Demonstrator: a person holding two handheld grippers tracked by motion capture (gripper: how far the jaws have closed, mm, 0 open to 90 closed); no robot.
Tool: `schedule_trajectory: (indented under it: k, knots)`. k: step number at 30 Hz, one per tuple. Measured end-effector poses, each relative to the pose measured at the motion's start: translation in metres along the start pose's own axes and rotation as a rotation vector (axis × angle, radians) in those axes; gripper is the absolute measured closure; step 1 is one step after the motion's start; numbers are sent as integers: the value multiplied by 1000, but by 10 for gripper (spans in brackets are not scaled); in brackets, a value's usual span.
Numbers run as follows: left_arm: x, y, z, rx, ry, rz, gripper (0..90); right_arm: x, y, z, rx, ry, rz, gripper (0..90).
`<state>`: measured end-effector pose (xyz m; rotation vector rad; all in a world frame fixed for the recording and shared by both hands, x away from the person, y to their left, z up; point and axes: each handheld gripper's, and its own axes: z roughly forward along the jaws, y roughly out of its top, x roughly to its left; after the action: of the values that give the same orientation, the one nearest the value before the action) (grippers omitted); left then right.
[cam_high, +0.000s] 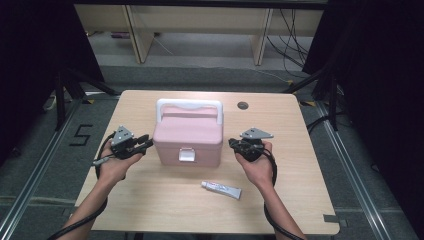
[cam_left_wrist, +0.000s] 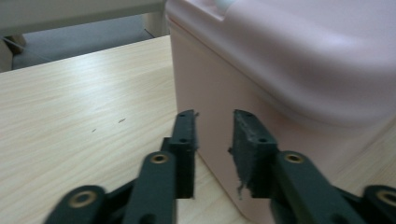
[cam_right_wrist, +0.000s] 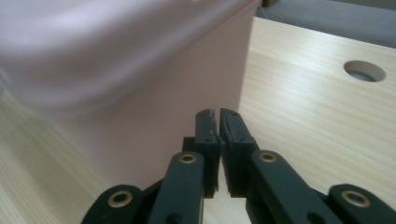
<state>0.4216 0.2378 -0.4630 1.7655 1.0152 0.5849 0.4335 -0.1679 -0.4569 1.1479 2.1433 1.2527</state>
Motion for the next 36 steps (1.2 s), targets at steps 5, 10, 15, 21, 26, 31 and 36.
schedule_trajectory:
  k: [5, 10, 15, 21, 26, 31, 36]
  knots:
    - [-4, -5, -14, 13, 15, 14, 510, -9, -9, -13, 44, -21, 14, 775]
    - [-12, -8, -28, 23, 2, 5, 430, -17, -19, -21, 67, -23, 13, 726]
    - [-20, -11, -36, 25, -17, -2, 402, -20, -26, -26, 82, 7, 66, 676]
    - [-32, -14, -46, 17, -45, -11, 396, -25, -32, -31, 99, 4, 72, 648]
    - [-38, -13, -49, 9, -56, 2, 398, -29, -34, -35, 101, 0, 74, 643]
    - [-42, -10, -52, 4, -57, 13, 403, -29, -36, -39, 100, -9, 72, 639]
    - [-46, -6, -55, -19, -75, 6, 424, -27, -39, -41, 105, 3, 64, 633]
